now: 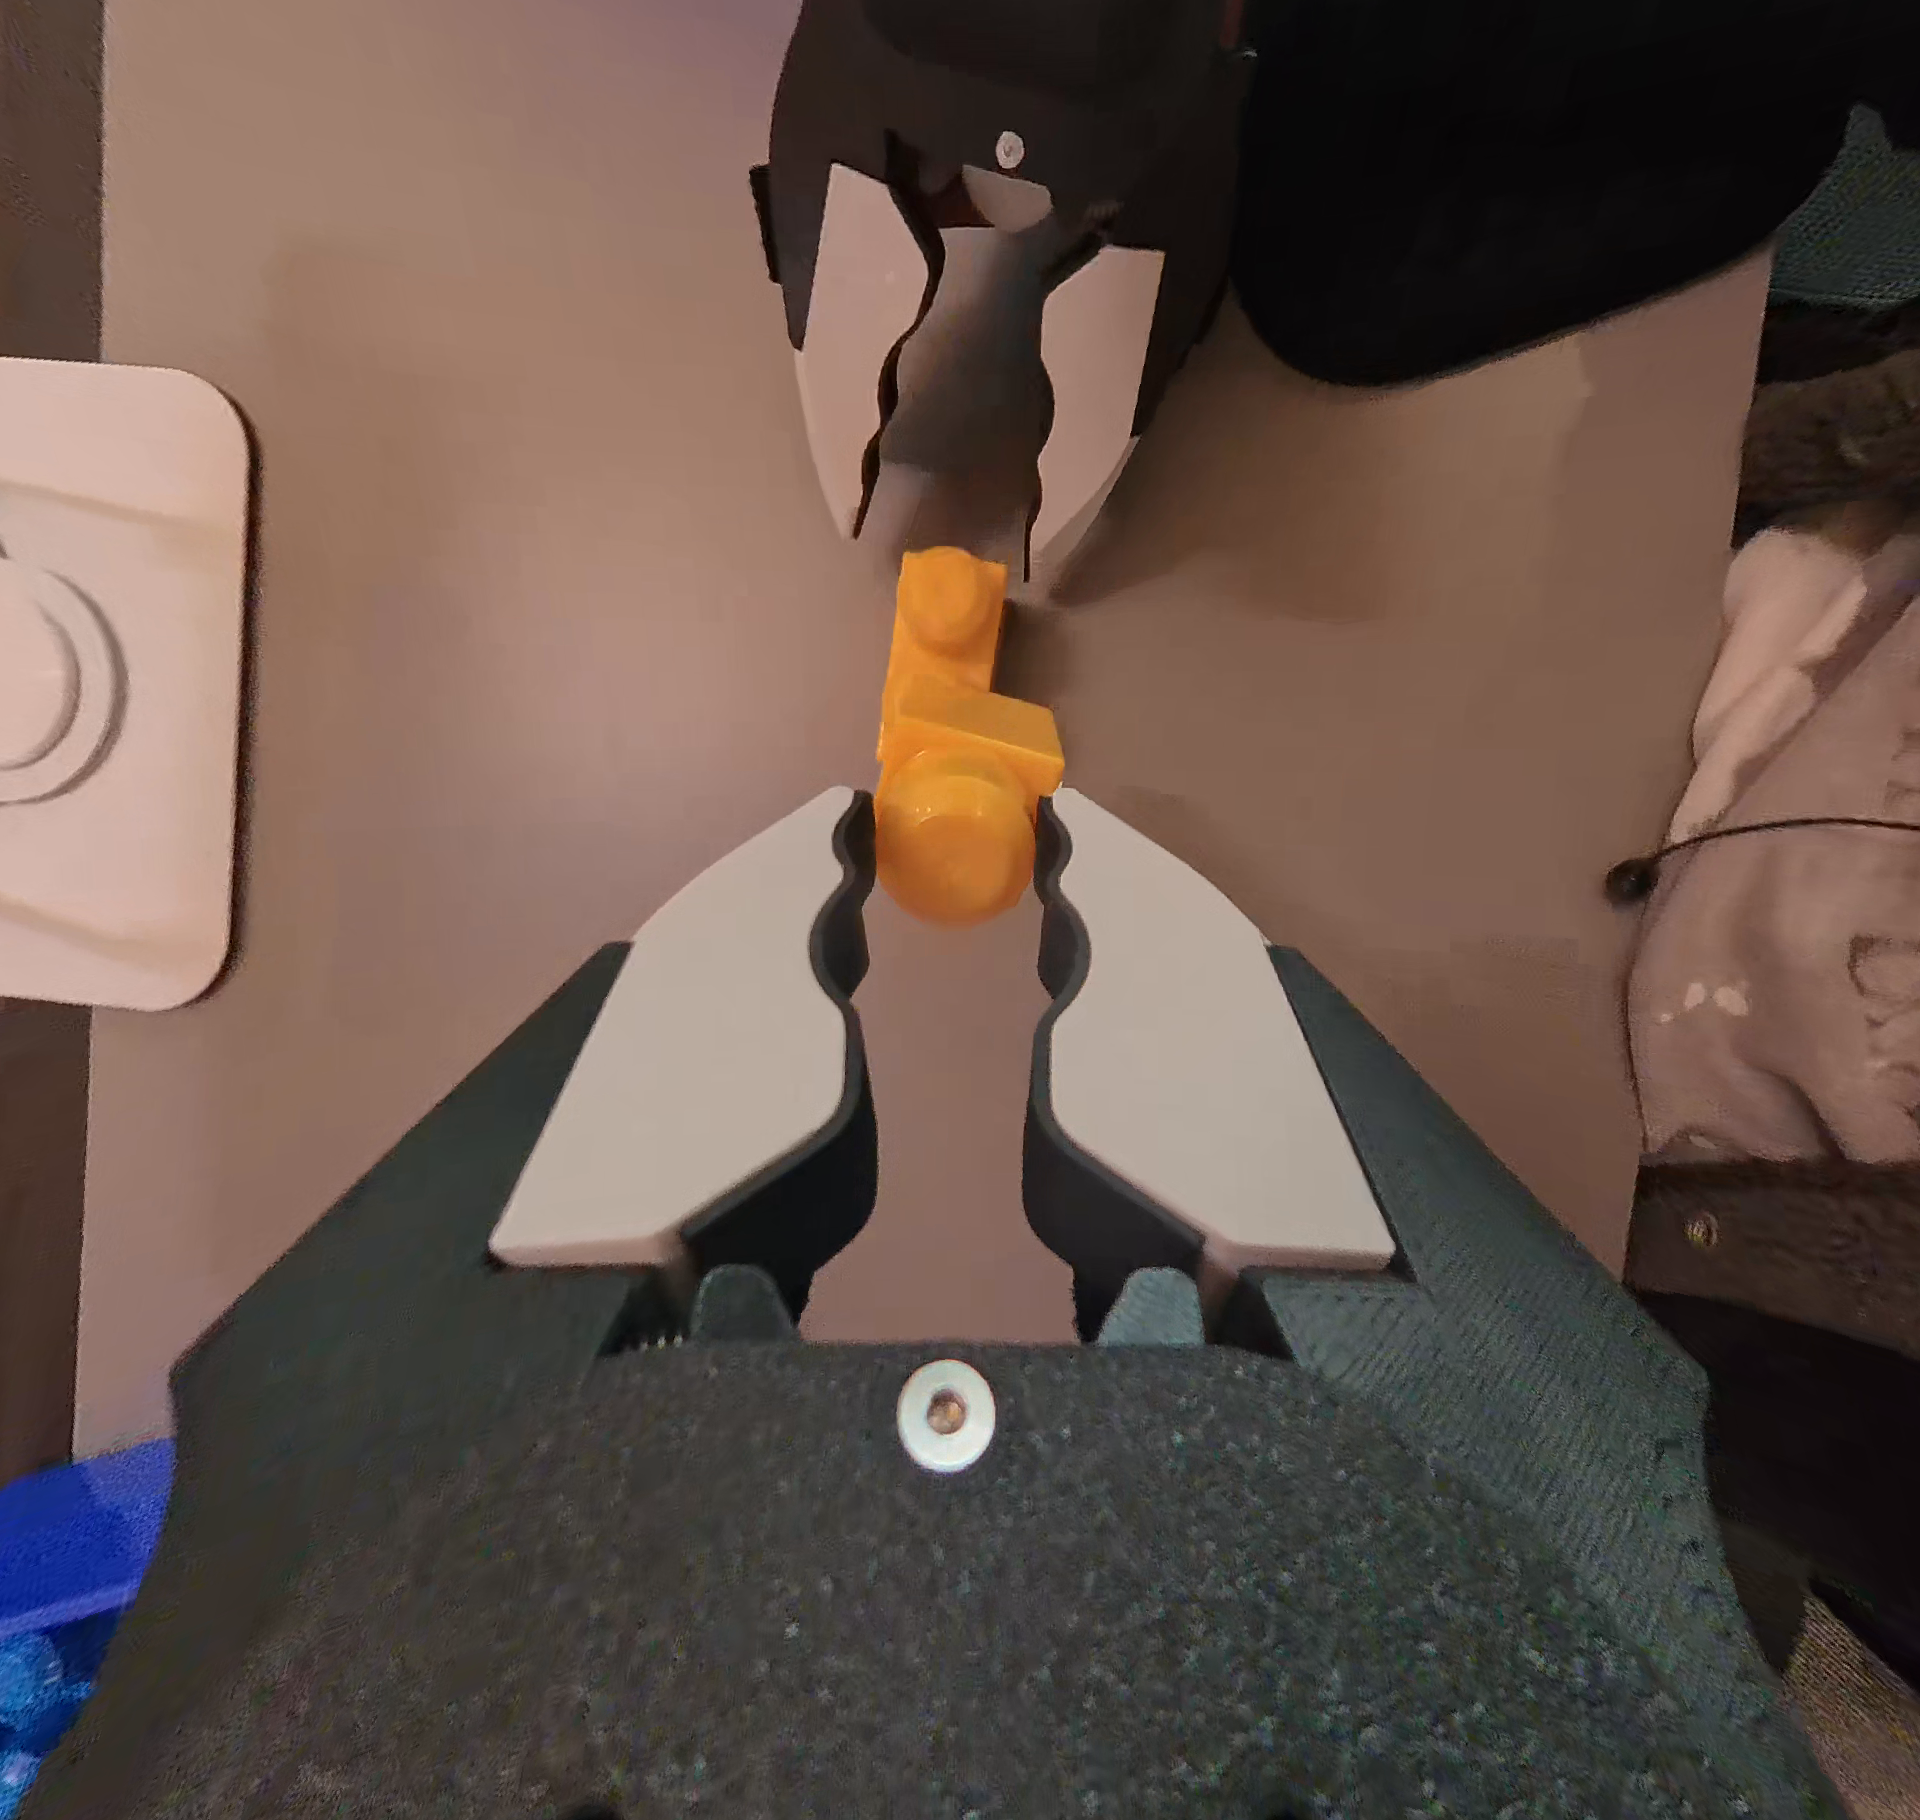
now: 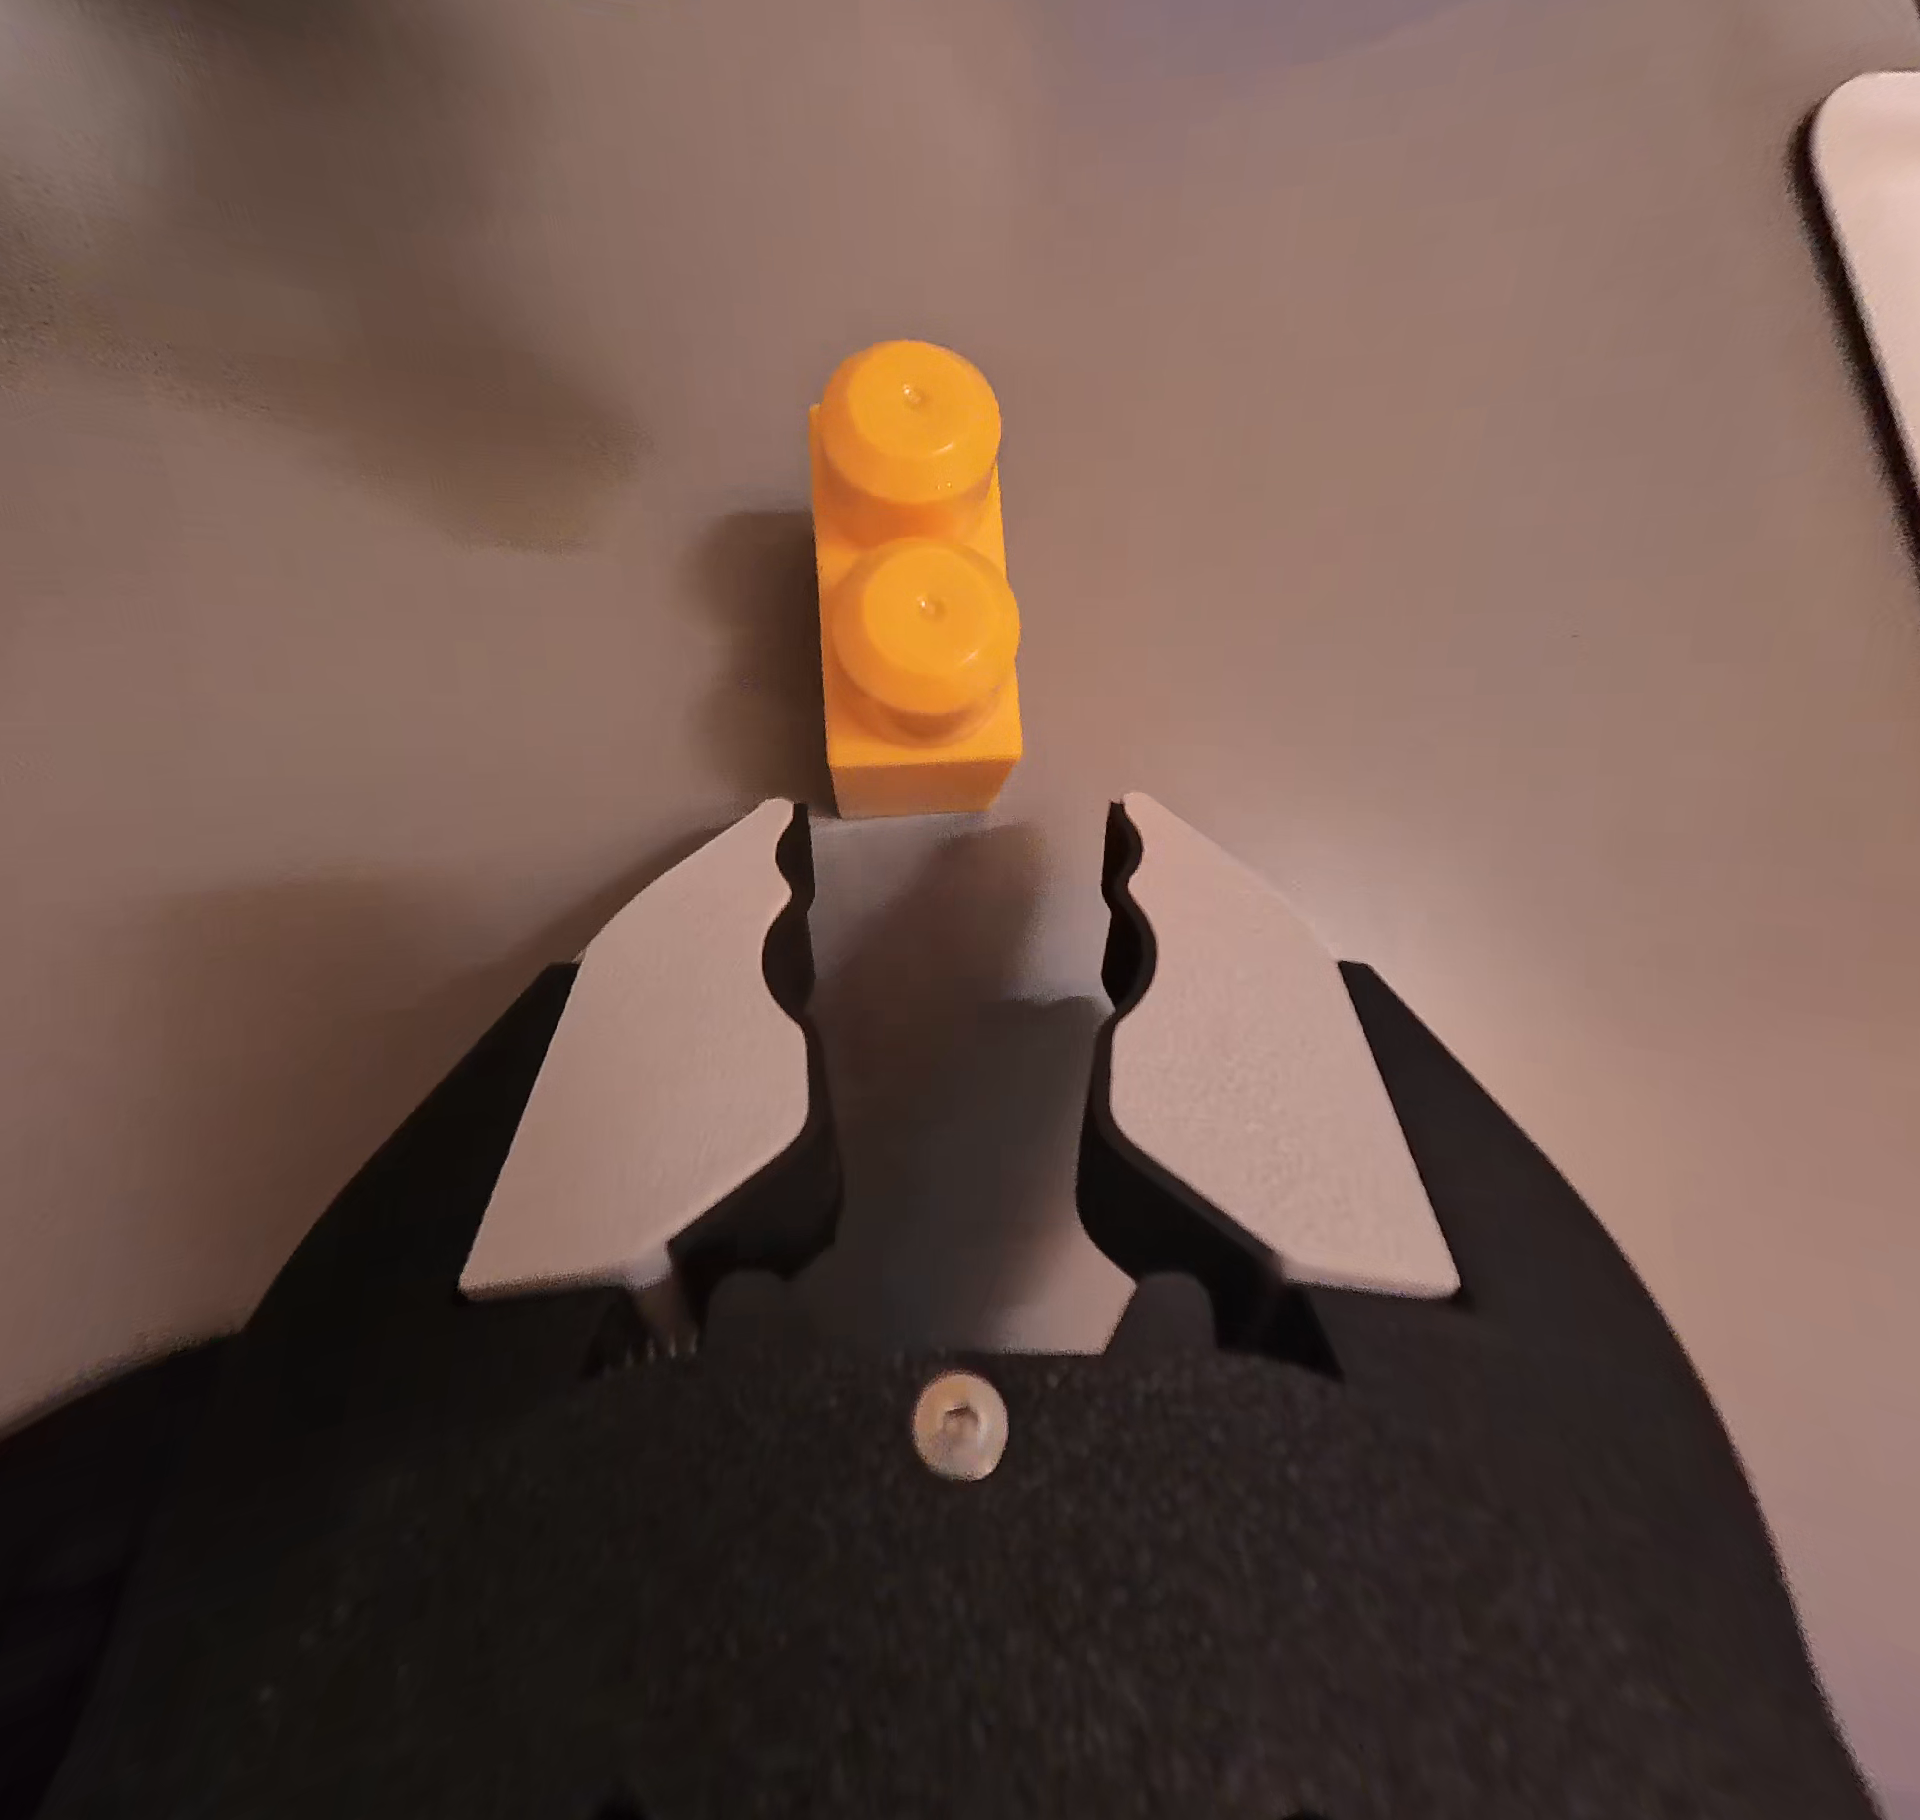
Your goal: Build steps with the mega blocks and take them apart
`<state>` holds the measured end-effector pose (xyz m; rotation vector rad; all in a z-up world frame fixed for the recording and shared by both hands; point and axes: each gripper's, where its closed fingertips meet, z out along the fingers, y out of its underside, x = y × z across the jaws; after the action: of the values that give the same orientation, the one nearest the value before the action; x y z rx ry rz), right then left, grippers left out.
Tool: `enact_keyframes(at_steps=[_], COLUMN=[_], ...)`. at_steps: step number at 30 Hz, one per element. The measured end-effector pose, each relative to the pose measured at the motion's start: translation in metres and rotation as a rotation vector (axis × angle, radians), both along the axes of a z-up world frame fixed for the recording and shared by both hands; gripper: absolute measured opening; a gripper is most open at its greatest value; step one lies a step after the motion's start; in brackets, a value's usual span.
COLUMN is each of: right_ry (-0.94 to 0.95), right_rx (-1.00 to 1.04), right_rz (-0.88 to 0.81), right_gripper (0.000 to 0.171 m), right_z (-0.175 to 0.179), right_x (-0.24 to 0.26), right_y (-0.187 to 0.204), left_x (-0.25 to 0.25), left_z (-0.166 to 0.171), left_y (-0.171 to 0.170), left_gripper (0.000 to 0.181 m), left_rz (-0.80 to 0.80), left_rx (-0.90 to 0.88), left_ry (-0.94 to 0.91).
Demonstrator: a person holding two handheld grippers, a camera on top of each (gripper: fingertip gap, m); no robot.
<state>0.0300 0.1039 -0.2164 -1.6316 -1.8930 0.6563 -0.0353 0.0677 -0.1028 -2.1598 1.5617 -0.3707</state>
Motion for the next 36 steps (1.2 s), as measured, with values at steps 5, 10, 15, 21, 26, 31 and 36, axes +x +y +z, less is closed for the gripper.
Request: enact_keyframes(at_steps=[5, 10, 15, 21, 26, 31, 36], right_ry=[0.074, 0.084, 0.080, 0.086, 0.086, 0.084, 0.087], right_rx=[-0.008, 0.000, 0.003, 0.006, 0.006, 0.002, -0.011], right_rz=[-0.008, -0.026, -0.028, -0.027, -0.023, -0.011, 0.033], right_gripper=[0.053, 0.053, 0.053, 0.053, 0.053, 0.053, 0.053], right_z=[0.013, 0.016, 0.015, 0.017, 0.017, 0.016, 0.012], right_x=[0.006, 0.008, 0.008, 0.008, 0.007, 0.006, -0.003], right_y=[0.003, 0.007, 0.008, 0.008, 0.007, 0.004, -0.007], left_x=[0.017, 0.021, 0.023, 0.026, 0.026, 0.026, 0.024], left_z=[-0.021, -0.036, -0.041, -0.045, -0.050, -0.042, -0.021], left_y=[0.006, 0.015, 0.019, 0.019, 0.019, 0.017, 0.017], left_gripper=[0.030, 0.030, 0.030, 0.029, 0.031, 0.052, 0.054], left_rz=[0.007, 0.022, 0.025, 0.026, 0.031, 0.028, 0.017], left_rx=[-0.065, -0.070, -0.084, -0.110, -0.120, -0.105, -0.011], left_ry=[0.084, 0.152, 0.192, 0.196, 0.169, 0.098, -0.123])
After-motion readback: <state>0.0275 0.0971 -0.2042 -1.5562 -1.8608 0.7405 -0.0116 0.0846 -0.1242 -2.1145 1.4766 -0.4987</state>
